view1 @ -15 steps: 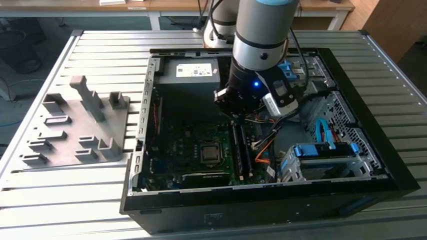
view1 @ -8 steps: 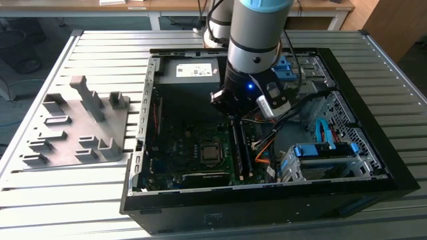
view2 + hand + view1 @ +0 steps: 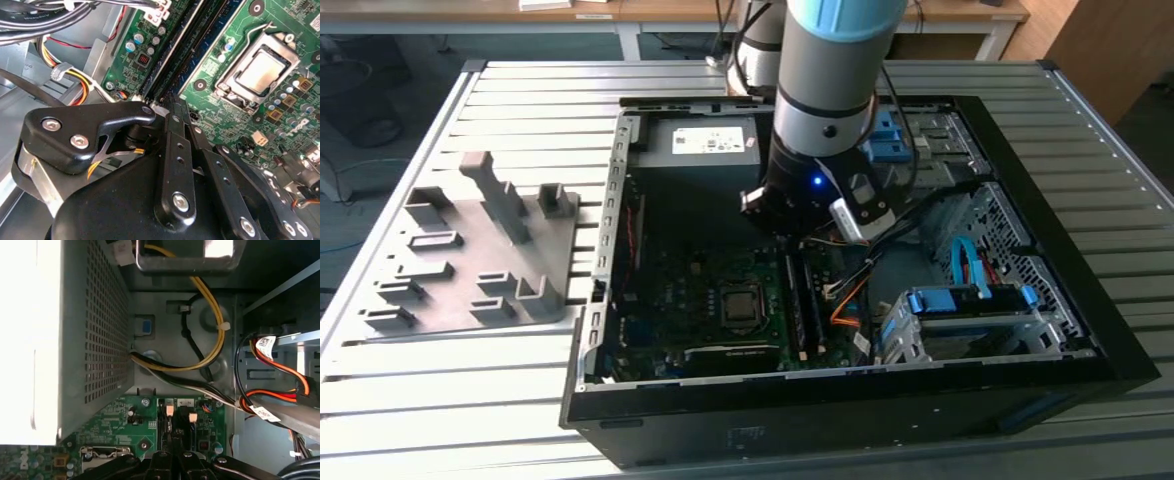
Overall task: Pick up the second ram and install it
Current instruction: 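Press down the second ram until it locks into place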
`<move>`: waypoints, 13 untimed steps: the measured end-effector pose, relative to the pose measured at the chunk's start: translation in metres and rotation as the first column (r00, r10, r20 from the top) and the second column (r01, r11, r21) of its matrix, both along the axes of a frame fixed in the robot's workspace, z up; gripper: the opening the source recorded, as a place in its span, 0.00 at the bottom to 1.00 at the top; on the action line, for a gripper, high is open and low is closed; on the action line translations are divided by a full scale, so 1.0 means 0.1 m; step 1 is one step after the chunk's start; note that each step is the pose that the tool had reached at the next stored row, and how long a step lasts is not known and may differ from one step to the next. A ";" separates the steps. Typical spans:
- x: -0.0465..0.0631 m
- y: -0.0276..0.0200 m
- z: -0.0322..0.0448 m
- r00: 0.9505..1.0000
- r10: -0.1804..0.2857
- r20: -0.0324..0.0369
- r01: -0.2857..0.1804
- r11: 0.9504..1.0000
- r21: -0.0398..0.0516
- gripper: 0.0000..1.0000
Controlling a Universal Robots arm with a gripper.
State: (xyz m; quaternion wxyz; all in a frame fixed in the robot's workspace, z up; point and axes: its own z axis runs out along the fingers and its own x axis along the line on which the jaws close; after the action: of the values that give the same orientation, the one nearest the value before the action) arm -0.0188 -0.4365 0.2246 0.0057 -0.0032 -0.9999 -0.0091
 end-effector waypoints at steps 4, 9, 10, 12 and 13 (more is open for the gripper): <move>0.00 0.000 -0.027 1.000 0.000 0.000 0.000 1.000 0.000 0.10; 0.00 0.000 -0.066 1.000 0.000 0.000 0.000 1.000 0.000 0.10; 0.00 -0.001 -0.073 1.000 0.000 0.000 0.000 1.000 -0.001 0.10; 0.00 -0.001 -0.085 1.000 0.000 0.000 0.000 1.000 -0.001 0.10; 0.00 -0.001 -0.086 1.000 0.000 0.000 0.000 1.000 0.000 0.10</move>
State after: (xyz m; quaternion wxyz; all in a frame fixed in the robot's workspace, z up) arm -0.0189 -0.4366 0.2160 0.0057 -0.0032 -0.9999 -0.0089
